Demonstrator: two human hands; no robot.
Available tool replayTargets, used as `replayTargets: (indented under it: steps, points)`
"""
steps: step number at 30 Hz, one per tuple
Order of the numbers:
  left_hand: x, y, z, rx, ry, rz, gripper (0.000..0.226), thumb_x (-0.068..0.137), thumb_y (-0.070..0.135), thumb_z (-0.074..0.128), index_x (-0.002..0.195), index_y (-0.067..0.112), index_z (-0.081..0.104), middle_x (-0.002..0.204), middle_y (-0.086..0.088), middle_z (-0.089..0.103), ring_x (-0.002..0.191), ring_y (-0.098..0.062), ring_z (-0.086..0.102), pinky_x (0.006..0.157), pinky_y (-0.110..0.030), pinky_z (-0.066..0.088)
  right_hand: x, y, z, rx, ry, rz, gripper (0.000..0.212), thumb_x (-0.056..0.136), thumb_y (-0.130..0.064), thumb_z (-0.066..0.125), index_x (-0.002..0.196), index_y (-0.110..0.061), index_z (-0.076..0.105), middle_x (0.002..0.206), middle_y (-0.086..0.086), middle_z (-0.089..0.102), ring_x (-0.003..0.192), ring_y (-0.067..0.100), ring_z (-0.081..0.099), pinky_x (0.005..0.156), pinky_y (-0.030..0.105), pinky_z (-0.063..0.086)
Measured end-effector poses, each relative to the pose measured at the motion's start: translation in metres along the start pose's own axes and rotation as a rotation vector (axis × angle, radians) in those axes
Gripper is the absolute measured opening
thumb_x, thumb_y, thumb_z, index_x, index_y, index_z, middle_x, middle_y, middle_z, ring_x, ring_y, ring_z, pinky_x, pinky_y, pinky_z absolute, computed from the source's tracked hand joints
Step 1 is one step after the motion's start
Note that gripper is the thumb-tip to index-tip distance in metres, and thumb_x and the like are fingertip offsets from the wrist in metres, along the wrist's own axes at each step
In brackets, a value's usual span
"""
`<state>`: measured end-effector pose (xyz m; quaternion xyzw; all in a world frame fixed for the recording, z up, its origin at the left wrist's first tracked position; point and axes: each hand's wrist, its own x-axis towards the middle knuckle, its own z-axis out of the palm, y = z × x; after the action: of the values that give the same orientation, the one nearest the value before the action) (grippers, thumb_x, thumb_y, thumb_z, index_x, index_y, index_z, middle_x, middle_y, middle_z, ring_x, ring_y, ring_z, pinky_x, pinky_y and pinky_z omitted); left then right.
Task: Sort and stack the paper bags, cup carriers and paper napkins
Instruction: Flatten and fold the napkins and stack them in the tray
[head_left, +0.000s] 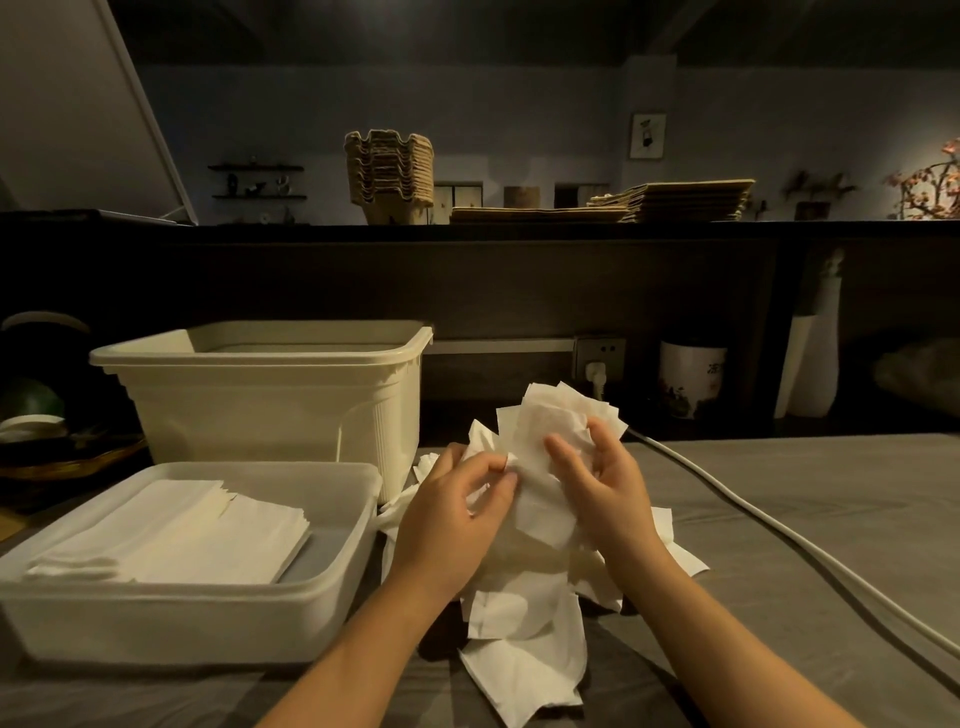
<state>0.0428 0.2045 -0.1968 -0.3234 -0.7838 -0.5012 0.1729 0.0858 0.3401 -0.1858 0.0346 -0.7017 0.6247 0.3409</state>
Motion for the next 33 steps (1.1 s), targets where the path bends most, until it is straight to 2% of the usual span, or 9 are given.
replayTargets:
  steps: [2,5,7,12,18,22,27,31,33]
  points:
    - [-0.001,0.002,0.000,0.012,-0.015,-0.017,0.005,0.087,0.041,0.055,0.088,0.039,0.058,0.112,0.005,0.054,0.108,-0.015,0.055,0.080,-0.020,0.051,0.002,0.001,-0.001,0.017,0.015,0.001,0.004,0.091,-0.025,0.054,0.088,-0.026,0.055,0.089,0.003,0.062,0.083,0.020,0.064,0.068,0.037,0.055]
    - [-0.001,0.003,0.001,0.053,-0.026,-0.053,0.014,0.085,0.044,0.055,0.089,0.032,0.058,0.118,0.009,0.053,0.120,-0.014,0.049,0.078,-0.005,0.037,0.003,0.001,0.001,0.018,0.023,-0.013,0.017,0.088,-0.035,0.049,0.082,-0.021,0.057,0.079,-0.004,0.061,0.076,0.018,0.059,0.068,0.037,0.051]
    - [-0.002,0.005,0.000,0.068,-0.040,-0.094,0.008,0.088,0.038,0.056,0.086,0.031,0.056,0.135,0.005,0.047,0.133,-0.016,0.036,0.088,-0.011,0.033,0.001,0.002,0.001,0.018,0.036,-0.028,0.024,0.083,-0.044,0.045,0.081,-0.024,0.059,0.076,-0.008,0.059,0.077,0.017,0.056,0.069,0.037,0.047]
    - [0.001,0.000,0.003,0.090,-0.059,-0.106,0.012,0.087,0.044,0.056,0.077,0.039,0.052,0.133,-0.001,0.049,0.124,-0.020,0.046,0.096,-0.039,0.048,-0.002,-0.001,0.001,0.062,0.074,0.018,0.031,0.083,-0.047,0.038,0.076,-0.023,0.057,0.076,-0.001,0.055,0.078,0.022,0.051,0.074,0.041,0.043]
    - [0.002,0.002,-0.003,-0.031,0.063,-0.073,0.009,0.091,0.032,0.055,0.082,0.035,0.054,0.095,0.017,0.057,0.091,-0.003,0.055,0.070,0.000,0.039,0.000,-0.002,0.000,-0.018,0.089,0.003,0.021,0.097,-0.022,0.043,0.096,-0.040,0.054,0.102,-0.015,0.054,0.096,0.015,0.055,0.080,0.035,0.052]
    - [0.003,0.007,-0.011,-0.277,0.236,-0.102,0.022,0.096,0.017,0.048,0.095,0.037,0.058,0.099,0.026,0.059,0.099,0.014,0.051,0.094,-0.020,0.045,0.001,-0.003,-0.002,-0.079,0.100,0.011,0.035,0.098,-0.023,0.042,0.110,-0.056,0.042,0.118,-0.024,0.042,0.113,0.008,0.042,0.091,0.032,0.043]
    - [-0.001,0.019,-0.013,-0.377,0.204,-0.055,0.026,0.095,0.020,0.052,0.107,0.043,0.054,0.118,0.010,0.059,0.112,-0.015,0.054,0.104,-0.040,0.043,-0.001,0.000,-0.004,-0.127,0.072,0.062,0.041,0.101,-0.014,0.033,0.098,-0.050,0.054,0.101,-0.021,0.049,0.088,0.004,0.049,0.075,0.025,0.046]
    - [-0.003,0.023,-0.012,-0.387,0.150,0.048,0.035,0.093,0.017,0.053,0.117,0.041,0.047,0.119,0.034,0.045,0.112,0.024,0.040,0.090,-0.002,0.039,0.000,0.001,-0.005,-0.217,0.105,-0.001,0.042,0.097,0.000,0.035,0.074,-0.028,0.058,0.081,-0.008,0.056,0.075,0.010,0.049,0.063,0.014,0.038]
    - [-0.003,0.024,-0.014,-0.415,0.145,0.070,0.036,0.091,0.019,0.049,0.120,0.040,0.045,0.117,0.042,0.047,0.111,0.030,0.035,0.084,0.005,0.032,0.000,0.001,-0.007,-0.232,0.115,-0.006,0.042,0.095,0.003,0.036,0.072,-0.024,0.057,0.077,-0.006,0.055,0.070,0.011,0.045,0.055,0.010,0.034]
